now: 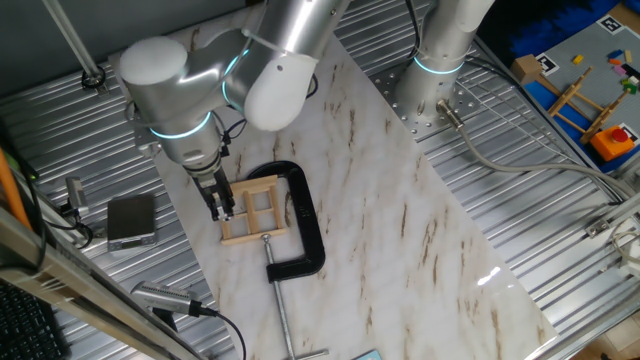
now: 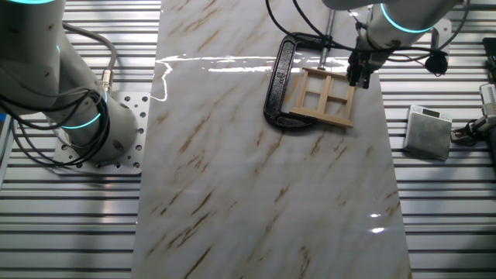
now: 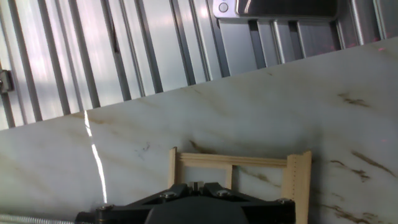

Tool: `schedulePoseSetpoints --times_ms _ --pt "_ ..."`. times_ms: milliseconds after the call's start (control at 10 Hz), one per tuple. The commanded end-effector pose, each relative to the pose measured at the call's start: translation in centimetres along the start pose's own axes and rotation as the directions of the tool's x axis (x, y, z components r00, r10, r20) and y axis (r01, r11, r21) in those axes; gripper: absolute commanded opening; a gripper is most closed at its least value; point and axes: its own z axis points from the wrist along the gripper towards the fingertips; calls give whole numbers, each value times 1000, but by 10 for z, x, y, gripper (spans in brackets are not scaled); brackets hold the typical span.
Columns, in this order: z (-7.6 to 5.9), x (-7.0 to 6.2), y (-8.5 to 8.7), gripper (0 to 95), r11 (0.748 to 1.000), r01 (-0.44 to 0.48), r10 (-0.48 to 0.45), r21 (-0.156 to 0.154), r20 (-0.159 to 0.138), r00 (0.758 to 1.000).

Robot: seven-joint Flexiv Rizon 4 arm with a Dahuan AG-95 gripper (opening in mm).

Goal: Close a sliding window

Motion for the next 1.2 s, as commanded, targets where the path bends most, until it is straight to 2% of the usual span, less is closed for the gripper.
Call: schedulePoseSetpoints --times_ms 100,800,1100,1200 --pt "3 0 0 0 1000 -2 2 -1 1 1000" --pt "24 8 -11 0 1000 21 -21 -15 4 1000" --pt "28 8 -13 0 999 26 -26 -17 2 1000" --pt "28 8 -13 0 999 33 -33 -29 1 999"
